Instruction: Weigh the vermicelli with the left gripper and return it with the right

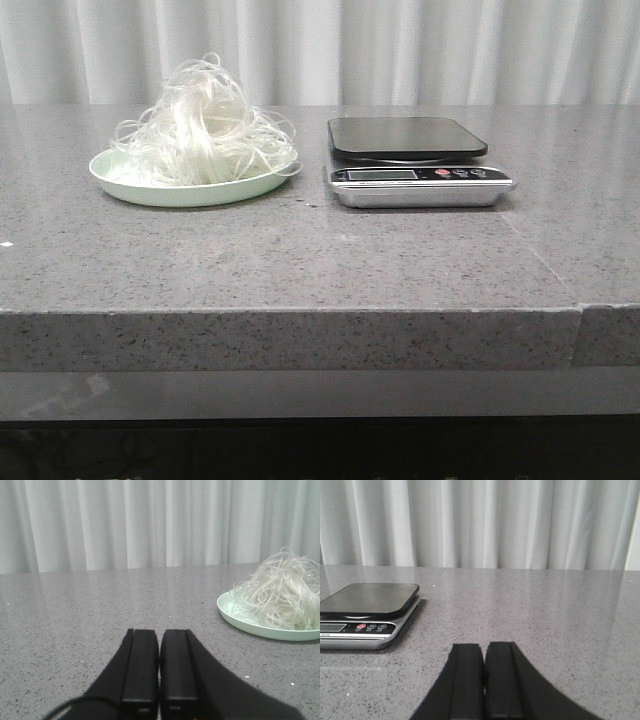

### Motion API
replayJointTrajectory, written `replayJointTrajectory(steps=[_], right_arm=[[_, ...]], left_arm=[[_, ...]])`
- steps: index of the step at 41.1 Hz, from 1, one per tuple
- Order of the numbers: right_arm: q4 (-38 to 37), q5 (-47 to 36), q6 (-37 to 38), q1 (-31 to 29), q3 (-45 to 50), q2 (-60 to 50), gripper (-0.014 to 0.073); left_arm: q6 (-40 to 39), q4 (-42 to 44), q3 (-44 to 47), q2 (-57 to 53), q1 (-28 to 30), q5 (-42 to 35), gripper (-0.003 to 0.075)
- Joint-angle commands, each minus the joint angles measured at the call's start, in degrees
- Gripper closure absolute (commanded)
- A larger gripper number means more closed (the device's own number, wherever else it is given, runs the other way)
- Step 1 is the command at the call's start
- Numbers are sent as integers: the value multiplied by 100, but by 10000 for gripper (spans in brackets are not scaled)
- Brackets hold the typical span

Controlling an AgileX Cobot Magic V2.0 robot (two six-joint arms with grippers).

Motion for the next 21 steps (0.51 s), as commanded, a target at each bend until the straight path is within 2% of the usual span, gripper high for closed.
replayJointTrajectory(steps=[1,9,17,21], right_arm=[[-40,-607,-19,-37,-52,-85,444],[-40,-548,-19,-37,-517,-85,444],[-45,488,-19,-37,-1563,89,444],[-51,870,-19,-37,-2092,342,444]], left_arm=[[-60,-57,50,-114,-29,-451,578],[-60,-131,-161,-114,-51,-917,578],[-60,-131,-1082,-89,-51,-797,578],[-60,-131,-1689,-71,-51,-427,578]])
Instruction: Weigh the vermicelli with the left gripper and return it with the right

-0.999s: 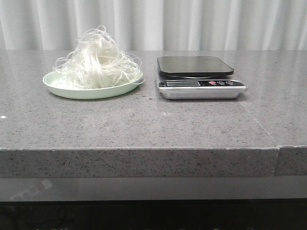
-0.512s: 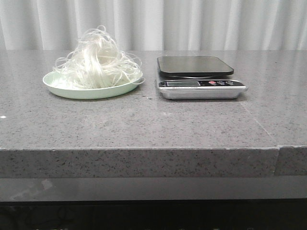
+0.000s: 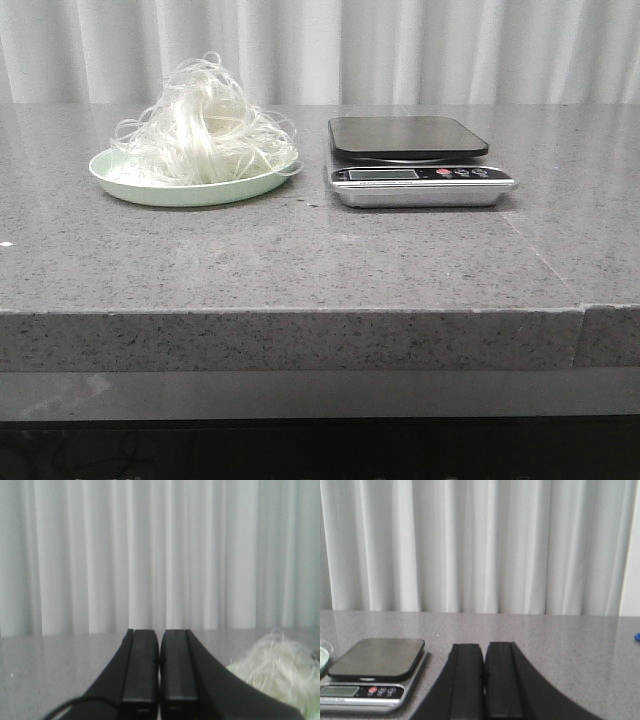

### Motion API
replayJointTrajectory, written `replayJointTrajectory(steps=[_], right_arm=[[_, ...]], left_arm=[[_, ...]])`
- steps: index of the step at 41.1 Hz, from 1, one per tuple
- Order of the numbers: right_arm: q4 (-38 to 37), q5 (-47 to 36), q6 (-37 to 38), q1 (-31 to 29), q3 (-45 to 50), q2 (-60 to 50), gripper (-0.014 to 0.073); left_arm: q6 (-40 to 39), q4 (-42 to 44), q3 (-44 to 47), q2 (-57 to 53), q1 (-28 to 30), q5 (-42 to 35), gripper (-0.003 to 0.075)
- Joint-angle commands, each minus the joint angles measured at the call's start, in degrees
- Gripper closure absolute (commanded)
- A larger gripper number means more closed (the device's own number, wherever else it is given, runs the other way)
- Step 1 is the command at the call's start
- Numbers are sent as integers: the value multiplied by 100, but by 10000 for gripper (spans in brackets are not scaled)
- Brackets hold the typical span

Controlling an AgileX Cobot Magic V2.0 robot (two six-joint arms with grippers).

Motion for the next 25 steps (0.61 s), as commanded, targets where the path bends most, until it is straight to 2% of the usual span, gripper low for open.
replayJointTrajectory(steps=[1,15,21,25], right_arm=[[-51,8,-19,-37,-606,342,444],[-93,568,-19,-37,-2037,1411,444],[-93,1050,-19,-37,-2512,1958,444],[-93,1369,-19,-37,-2674,2351,444]], left_arm=[[-60,-74,-771,-48,-38,-60,578],[-60,-74,-2982,1107,-38,1465,578],[-60,-74,-3575,1742,-38,2103,578],[-60,-74,-3677,2110,-38,2260,578]])
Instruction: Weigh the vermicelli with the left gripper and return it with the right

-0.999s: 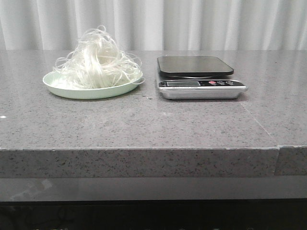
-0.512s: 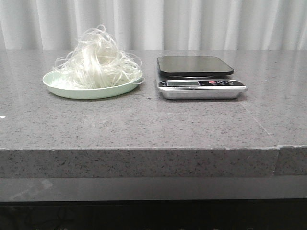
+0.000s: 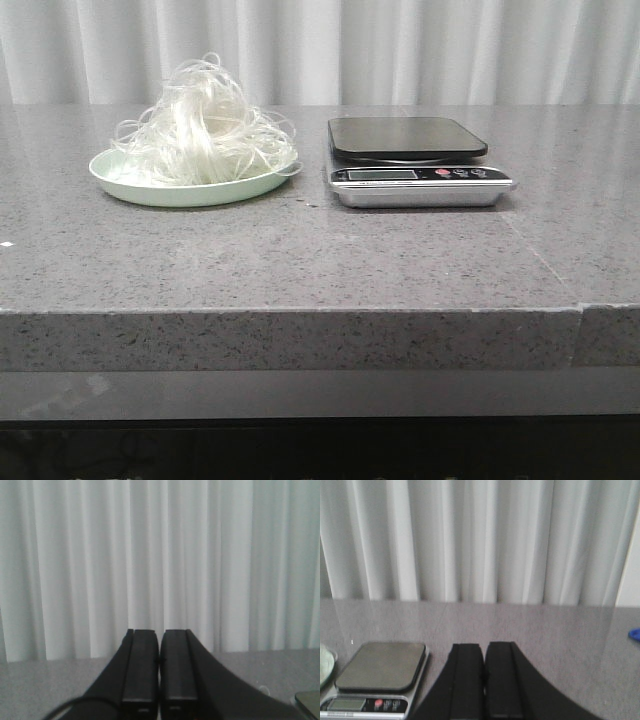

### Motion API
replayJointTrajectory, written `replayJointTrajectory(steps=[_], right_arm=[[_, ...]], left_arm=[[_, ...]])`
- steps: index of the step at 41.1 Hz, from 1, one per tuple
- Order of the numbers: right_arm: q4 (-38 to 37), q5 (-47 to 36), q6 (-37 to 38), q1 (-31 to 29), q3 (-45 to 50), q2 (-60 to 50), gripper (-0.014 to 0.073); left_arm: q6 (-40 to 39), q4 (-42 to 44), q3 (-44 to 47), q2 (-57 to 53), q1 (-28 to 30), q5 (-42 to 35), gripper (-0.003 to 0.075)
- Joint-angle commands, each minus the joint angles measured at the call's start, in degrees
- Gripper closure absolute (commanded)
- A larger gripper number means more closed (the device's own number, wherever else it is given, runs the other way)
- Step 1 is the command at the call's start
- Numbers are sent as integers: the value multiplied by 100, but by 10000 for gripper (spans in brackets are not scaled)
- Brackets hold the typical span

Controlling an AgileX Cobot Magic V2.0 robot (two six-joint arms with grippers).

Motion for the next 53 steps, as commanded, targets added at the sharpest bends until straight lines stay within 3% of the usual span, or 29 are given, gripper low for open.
replayJointTrajectory(steps=[1,34,39,42,45,53], right_arm=[[-62,-34,-19,-37,-276,443,444],[-62,302,-19,-37,-276,2404,434],[-62,303,-19,-37,-276,2547,308],[-62,303,-19,-37,-276,2566,182],[-62,303,-19,-37,-276,2566,102],[-62,287,-19,-37,-276,2566,85]], left_arm=[[-60,-74,-211,451,-38,-153,578],[-60,-85,507,1823,-38,144,573],[-60,-86,497,1951,-38,48,459],[-60,-86,497,2044,-38,-85,297],[-60,-86,449,2166,-38,-173,204],[-27,-163,105,2827,-258,-222,198]])
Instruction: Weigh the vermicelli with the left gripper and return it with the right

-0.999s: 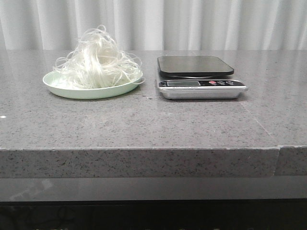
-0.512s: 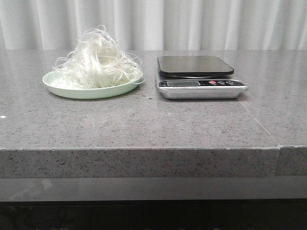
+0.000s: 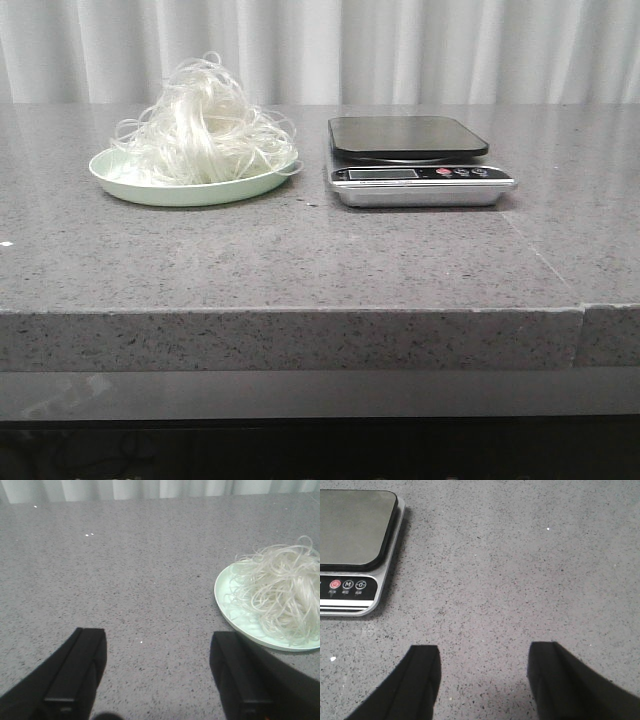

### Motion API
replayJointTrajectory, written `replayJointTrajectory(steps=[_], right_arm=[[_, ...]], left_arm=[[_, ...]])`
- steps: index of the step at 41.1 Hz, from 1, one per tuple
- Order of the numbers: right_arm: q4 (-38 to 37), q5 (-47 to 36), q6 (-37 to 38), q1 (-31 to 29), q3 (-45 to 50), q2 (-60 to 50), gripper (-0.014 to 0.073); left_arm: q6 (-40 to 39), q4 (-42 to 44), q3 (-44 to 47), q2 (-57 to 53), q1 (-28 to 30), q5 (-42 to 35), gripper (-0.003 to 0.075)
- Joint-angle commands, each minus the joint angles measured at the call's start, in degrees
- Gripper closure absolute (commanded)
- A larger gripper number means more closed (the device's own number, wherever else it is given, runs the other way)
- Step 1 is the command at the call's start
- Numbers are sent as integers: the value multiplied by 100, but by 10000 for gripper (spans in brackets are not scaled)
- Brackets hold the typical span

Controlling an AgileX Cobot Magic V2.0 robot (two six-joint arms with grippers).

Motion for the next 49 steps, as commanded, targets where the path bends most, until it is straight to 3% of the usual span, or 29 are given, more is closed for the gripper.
replayJointTrajectory(steps=[1,12,21,36,49], right_arm=[[-62,-338,-19,-37,-195,-5,85],[-62,-338,-19,-37,-195,-5,85],[-62,-338,-19,-37,-195,-5,85],[-62,-338,-19,-37,-195,-5,85],[-62,-338,-19,-37,-195,-5,85]], left_arm=[[-23,-99,-407,391,-242,-476,197],[-23,-99,-982,1625,-1364,-870,197],[-23,-153,-1535,2776,-1944,-948,197],[-23,-269,-2565,4408,-2062,-956,197],[-23,-269,-2975,5068,-2062,-1077,198]])
